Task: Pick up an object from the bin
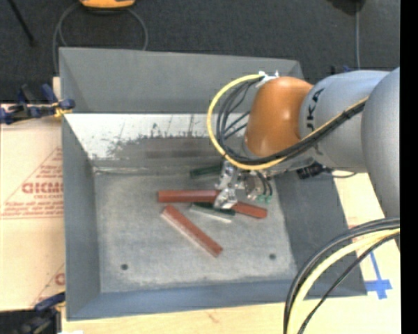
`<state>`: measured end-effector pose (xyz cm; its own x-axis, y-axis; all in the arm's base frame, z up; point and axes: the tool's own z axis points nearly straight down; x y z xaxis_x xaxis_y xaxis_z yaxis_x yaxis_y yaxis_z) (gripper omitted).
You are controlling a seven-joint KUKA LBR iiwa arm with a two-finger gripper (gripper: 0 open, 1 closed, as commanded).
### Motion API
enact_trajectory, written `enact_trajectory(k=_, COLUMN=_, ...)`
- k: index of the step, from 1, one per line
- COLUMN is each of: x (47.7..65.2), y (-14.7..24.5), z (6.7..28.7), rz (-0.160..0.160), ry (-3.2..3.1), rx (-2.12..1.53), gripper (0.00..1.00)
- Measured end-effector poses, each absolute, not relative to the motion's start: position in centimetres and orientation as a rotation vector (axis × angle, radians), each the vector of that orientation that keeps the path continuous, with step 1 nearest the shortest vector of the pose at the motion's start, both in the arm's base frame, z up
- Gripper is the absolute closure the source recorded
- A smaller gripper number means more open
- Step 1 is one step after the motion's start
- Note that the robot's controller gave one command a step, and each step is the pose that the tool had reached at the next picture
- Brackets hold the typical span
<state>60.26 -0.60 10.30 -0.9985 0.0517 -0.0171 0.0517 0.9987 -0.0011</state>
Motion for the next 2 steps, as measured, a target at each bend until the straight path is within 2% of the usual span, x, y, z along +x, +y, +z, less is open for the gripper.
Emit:
enact_trajectory(k=1, x=59.3, y=0.5, z=12.1, rz=0.0, ry=3.137, rx=0.088, gripper=1.0)
enact_trajectory(k=2, x=59.9, y=0.3, z=23.7, rz=0.001, ry=3.136, rx=0.082, gripper=1.0)
